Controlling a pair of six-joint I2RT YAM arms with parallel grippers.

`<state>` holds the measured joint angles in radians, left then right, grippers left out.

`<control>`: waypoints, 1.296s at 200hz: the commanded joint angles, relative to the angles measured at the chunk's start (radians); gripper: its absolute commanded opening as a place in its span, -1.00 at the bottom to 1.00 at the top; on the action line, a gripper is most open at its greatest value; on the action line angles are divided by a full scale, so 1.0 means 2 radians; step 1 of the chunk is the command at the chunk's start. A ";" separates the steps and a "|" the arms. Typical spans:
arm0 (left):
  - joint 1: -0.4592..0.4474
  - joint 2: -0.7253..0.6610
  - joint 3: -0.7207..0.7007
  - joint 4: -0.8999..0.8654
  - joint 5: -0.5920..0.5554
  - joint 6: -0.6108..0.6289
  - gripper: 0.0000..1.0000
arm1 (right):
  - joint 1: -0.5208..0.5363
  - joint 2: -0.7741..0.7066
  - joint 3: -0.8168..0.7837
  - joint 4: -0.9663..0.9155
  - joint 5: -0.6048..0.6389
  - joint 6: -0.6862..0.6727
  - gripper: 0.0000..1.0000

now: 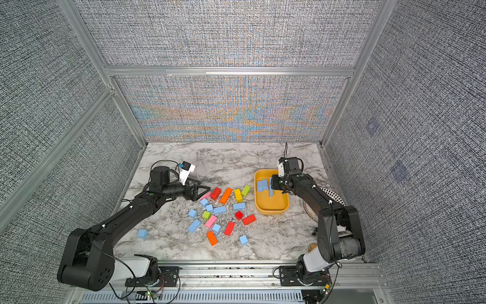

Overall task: Pick out the blue building blocks
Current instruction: Place the building block in the storage box.

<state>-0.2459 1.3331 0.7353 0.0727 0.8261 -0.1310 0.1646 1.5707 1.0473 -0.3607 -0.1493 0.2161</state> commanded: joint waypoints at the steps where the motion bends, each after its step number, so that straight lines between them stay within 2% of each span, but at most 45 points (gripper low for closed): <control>1: 0.000 0.005 0.006 -0.012 -0.006 0.016 0.99 | -0.001 0.039 0.028 -0.049 0.065 -0.023 -0.93; 34: 0.000 0.011 0.013 -0.026 -0.009 0.025 0.96 | 0.000 0.086 0.051 -0.052 0.076 -0.022 -0.91; 105: 0.000 0.018 0.017 -0.034 -0.008 0.034 0.91 | 0.018 0.124 0.076 -0.073 0.075 -0.032 -0.80; 139: 0.000 0.016 0.017 -0.035 -0.007 0.036 0.90 | 0.025 0.120 0.080 -0.087 0.074 -0.030 -0.58; 164: 0.000 0.015 0.015 -0.036 -0.008 0.041 0.89 | 0.032 0.109 0.088 -0.105 0.074 -0.029 -0.49; 186: 0.000 0.014 0.015 -0.038 -0.013 0.044 0.89 | 0.041 0.090 0.099 -0.127 0.087 -0.026 -0.27; 200: 0.000 0.012 0.018 -0.043 -0.016 0.049 0.89 | 0.048 0.075 0.107 -0.137 0.093 -0.024 -0.25; 220: 0.000 0.009 0.028 -0.064 -0.023 0.068 0.84 | 0.072 0.052 0.121 -0.147 0.102 -0.020 -0.23; 239: 0.001 0.005 0.051 -0.109 -0.024 0.118 0.75 | 0.109 0.037 0.131 -0.140 0.106 -0.009 -0.21; 259: 0.002 0.001 0.073 -0.154 -0.059 0.146 0.75 | 0.161 0.039 0.135 -0.108 0.092 0.003 -0.17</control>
<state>-0.2451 1.3464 0.8425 -0.1131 0.7761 0.0513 0.4007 1.6463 1.3064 -0.6163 0.0463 0.1829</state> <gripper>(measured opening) 0.872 0.413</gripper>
